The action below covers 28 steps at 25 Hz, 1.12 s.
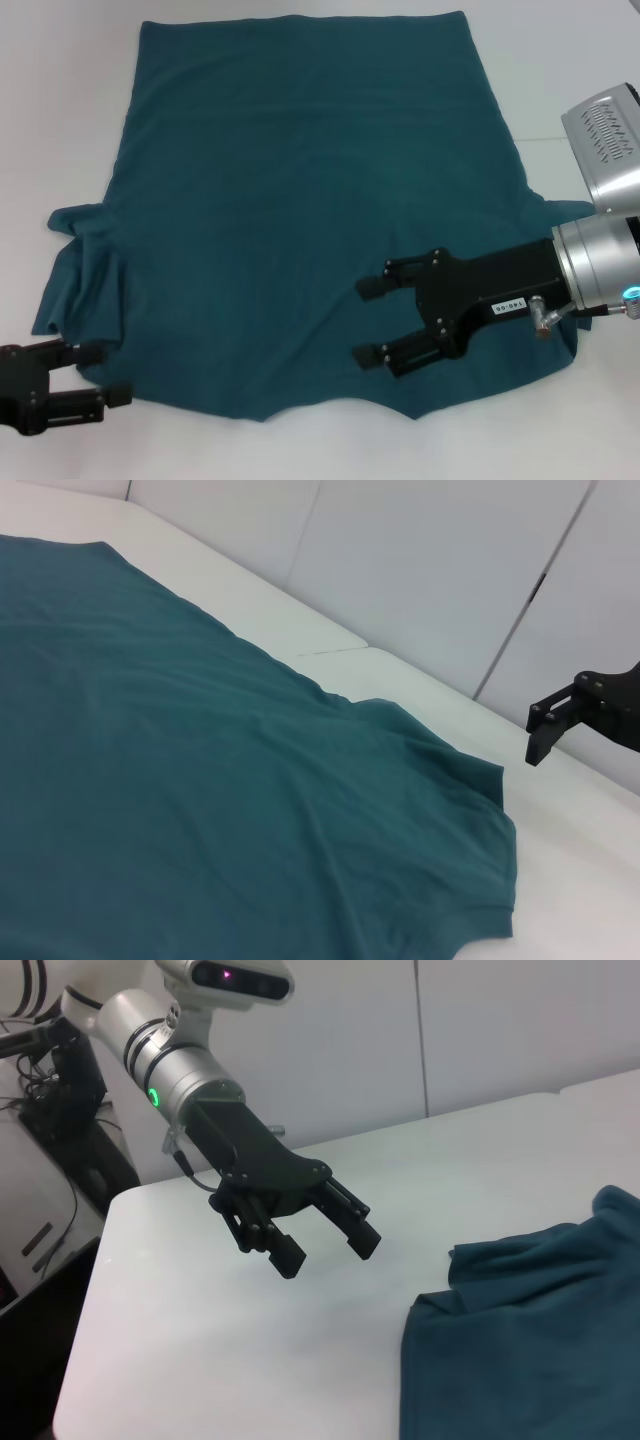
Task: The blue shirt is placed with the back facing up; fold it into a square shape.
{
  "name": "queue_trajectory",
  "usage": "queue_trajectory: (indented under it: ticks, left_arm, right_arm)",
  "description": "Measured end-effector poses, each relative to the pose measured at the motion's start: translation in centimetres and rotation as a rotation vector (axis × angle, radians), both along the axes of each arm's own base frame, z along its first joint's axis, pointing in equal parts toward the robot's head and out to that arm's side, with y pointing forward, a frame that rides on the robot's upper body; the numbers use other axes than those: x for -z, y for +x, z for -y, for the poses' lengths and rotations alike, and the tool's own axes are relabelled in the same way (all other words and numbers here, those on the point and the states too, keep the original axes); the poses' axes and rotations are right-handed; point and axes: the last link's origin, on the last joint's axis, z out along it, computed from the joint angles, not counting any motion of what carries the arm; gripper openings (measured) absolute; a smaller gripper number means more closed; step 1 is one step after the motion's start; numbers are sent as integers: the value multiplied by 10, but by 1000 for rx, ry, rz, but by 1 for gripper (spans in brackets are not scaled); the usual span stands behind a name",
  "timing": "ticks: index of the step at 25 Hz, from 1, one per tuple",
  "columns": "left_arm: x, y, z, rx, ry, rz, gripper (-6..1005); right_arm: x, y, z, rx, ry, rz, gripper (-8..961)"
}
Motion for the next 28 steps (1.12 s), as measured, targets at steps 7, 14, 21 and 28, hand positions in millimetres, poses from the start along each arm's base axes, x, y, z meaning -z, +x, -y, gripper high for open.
queue_trajectory:
  ticks: [7,14,21,28]
  left_arm:
    - [-3,-11,-16,-154,61,-30,844]
    - [-7,-30,-42,-376,197,-87,843]
    - [6,-39,-61,-523,261,-165,844]
    - [19,-38,-68,-584,263,-218,832]
  right_arm:
    - [-2,1,-4,38,21,-2,916]
    - [-7,-3,-10,63,46,3,917]
    - [-8,-5,-15,67,69,7,917]
    - [-8,-8,-16,68,67,6,916]
